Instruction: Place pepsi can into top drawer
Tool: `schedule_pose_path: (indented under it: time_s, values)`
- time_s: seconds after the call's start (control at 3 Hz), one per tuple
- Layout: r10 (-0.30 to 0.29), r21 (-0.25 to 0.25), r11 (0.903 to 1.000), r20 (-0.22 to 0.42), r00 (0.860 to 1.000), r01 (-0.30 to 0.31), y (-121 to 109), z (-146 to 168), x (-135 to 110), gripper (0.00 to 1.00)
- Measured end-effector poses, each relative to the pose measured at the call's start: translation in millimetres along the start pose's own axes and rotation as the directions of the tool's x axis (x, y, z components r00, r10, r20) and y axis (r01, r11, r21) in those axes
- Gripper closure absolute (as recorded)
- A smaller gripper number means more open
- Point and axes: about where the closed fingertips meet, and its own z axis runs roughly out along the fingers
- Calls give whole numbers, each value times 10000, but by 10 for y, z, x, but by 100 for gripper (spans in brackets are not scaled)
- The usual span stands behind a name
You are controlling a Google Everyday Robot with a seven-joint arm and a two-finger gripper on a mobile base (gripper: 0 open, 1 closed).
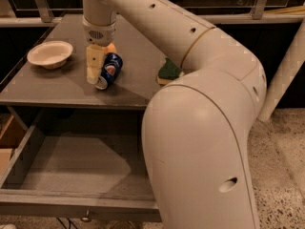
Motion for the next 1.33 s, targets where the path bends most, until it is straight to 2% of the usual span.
schedule_pose_path:
  time_s: [0.33,0.67,1.33]
  values:
    - [46,13,10000,64,10000,-46,-33,6,51,0]
    - [253,-71,9997,325,9992,-251,-18,8,263,0]
    - [175,-303,9994,450,9988,-162,-29,102,177,0]
